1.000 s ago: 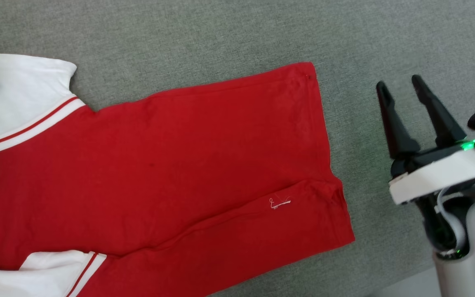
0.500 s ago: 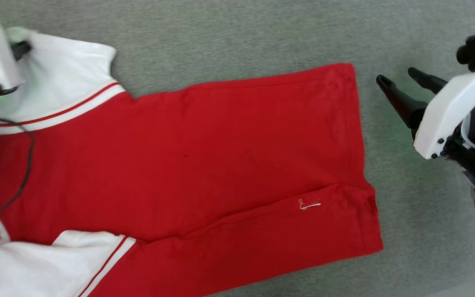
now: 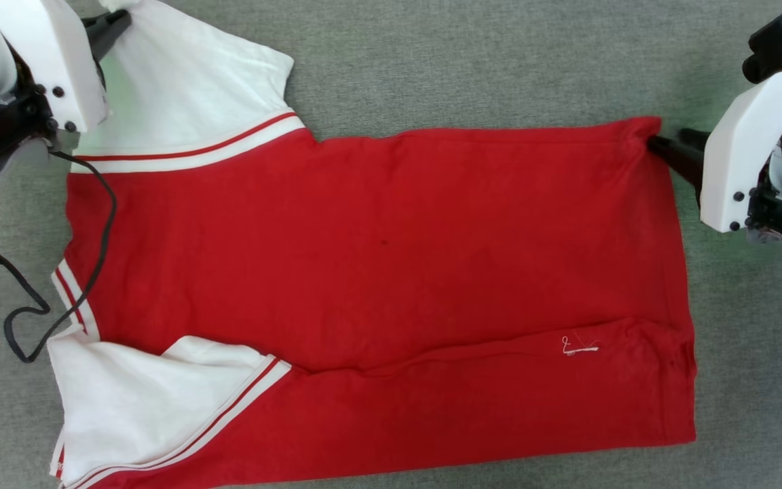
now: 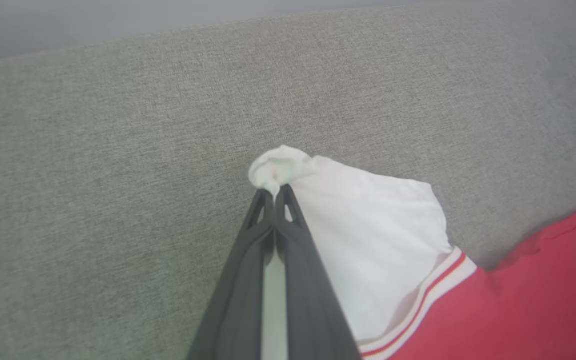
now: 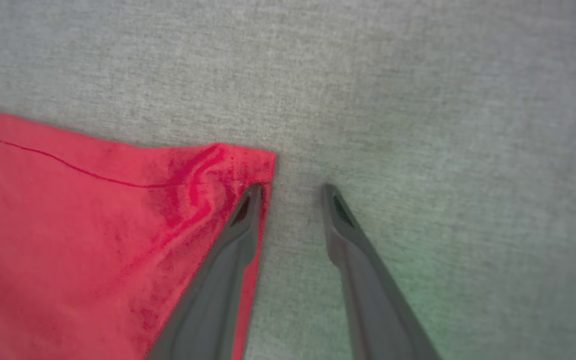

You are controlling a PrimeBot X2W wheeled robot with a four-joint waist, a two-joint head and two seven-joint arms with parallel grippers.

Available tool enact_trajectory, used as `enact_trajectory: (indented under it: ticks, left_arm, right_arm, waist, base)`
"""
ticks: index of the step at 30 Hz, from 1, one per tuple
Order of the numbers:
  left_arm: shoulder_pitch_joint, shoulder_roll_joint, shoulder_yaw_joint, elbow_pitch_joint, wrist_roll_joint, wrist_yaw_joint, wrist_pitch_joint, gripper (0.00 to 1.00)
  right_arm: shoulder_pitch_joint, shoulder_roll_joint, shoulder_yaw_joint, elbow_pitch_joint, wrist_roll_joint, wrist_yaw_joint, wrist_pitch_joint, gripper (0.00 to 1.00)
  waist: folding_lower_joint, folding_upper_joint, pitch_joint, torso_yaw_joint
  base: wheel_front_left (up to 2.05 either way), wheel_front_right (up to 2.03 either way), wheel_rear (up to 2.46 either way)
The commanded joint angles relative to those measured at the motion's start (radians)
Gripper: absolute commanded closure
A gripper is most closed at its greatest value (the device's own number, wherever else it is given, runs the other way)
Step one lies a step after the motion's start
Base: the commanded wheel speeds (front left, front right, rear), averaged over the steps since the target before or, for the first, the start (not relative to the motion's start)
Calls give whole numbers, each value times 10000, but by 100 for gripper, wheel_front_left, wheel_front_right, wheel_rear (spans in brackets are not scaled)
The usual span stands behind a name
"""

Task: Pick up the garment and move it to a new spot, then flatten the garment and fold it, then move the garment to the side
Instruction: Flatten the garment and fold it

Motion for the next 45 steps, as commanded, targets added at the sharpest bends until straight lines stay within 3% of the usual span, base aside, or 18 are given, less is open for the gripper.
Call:
enact_trajectory:
  ticks: [1,13,22,29,35,36,37,38,39,45]
  left_arm:
    - [54,-37,-48,27,52,-64,-116,100]
    - [1290,-54,199,-42,-103,-442,-1546,100]
    - [4330,-92,675,-700,-842,-9,-2796,100]
    - [7229,-142,919,-1322,-1596,548,-3279,100]
    - [9110,-598,1156,-1242,-2305,824,-3804,100]
    - [9380,-672,1138,-1192,-2391,831,-3862,100]
    - [9585,-753,1154,-1137,-2448,854,-3966,100]
    - [9707,-812,1150,-1099,-2445,831,-4072,57]
    - [9817,-871,1118,-1051,-2353,803,-4233,0]
    - [10229,-1059,1091,-1092,-1690,1061,-5334,0]
  right_arm:
    - [476,327,326,535,-41,-2,284,100]
    - [601,-106,-463,-604,-376,-2,-361,100]
    - [2751,-61,-1533,-1198,-405,-2,-753,100]
    - [4770,569,-2187,-1212,-278,-2,-1233,100]
    - [5945,1154,-2501,-871,-301,-2,-1777,100]
    - [6138,1258,-2506,-772,-271,-2,-1829,98]
    - [6303,1328,-2515,-707,-278,-2,-1898,80]
    - [6417,1402,-2543,-671,-256,-2,-1974,1]
    - [6517,1473,-2562,-655,-250,-2,-2109,0]
    - [6992,1614,-2468,-834,-213,-2,-2627,0]
  waist:
    - [0,0,-48,85]
    - [0,0,-1551,255]
    - [0,0,-3370,684]
    - [0,0,-4140,824]
    - [0,0,-4403,739]
    - [0,0,-4453,703]
    - [0,0,-4492,676]
    - [0,0,-4523,654]
    - [0,0,-4574,630]
    - [0,0,-4949,449]
  base:
    - [0,0,0]
    - [0,0,0]
    - [0,0,0]
    - [0,0,0]
    - [0,0,0]
    - [0,0,0]
    - [0,0,0]
    - [0,0,0]
    - [0,0,0]
    - [0,0,0]
